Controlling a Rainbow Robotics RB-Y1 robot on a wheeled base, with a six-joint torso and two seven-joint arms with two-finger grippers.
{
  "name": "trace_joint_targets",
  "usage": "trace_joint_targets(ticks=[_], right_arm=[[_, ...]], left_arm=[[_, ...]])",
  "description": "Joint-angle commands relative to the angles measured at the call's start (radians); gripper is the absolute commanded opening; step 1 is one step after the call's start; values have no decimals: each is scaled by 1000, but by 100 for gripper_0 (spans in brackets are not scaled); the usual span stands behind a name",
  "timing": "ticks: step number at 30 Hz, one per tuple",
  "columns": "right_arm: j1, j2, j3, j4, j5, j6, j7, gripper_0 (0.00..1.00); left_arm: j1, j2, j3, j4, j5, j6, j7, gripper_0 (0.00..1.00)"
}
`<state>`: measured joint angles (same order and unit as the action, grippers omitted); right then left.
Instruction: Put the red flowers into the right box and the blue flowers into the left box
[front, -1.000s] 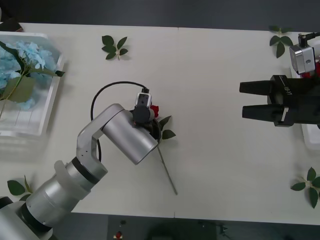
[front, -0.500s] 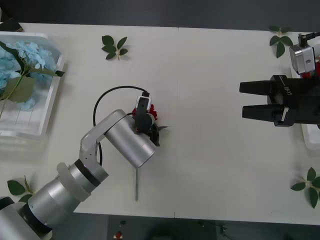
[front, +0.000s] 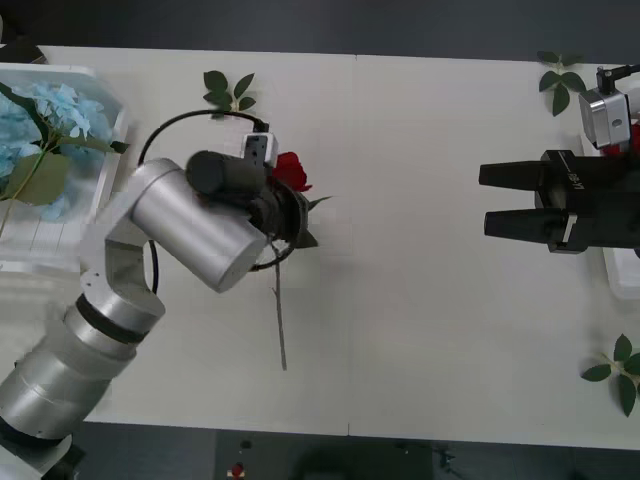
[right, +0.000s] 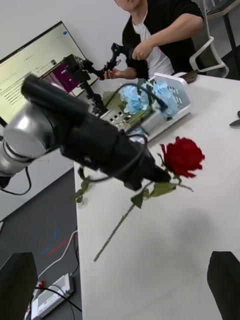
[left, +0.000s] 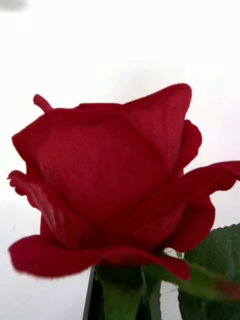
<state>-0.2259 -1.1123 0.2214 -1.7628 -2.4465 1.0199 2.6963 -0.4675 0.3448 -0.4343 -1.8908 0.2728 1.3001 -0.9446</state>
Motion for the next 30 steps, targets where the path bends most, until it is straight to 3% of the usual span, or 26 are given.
trace_joint_targets(ticks=[1,8,14,18,21,30], right_arm=[[-15,-9,-14,-18,-11,-3,9,100],[-15,2,-14,-18,-11,-3,9,100],[-15,8,-14,-18,-9,-6,9,100],[-15,8,-14,-18,-9,-7,9,100],[-15,8,-14,-18,-9,-7,9,100],[-15,8,-14,-18,-11,-7,9,100]], left_arm=[[-8,69,170,-100,190,51,-125,0],[-8,79,559,-47,572,235,-588,0],[-8,77,736,228,1014,228,-1089,0],[-11,68,717,424,1257,123,-1401,0],[-13,40,617,555,1493,14,-1593,0],[-13,-44,362,536,1795,-251,-1741,0]])
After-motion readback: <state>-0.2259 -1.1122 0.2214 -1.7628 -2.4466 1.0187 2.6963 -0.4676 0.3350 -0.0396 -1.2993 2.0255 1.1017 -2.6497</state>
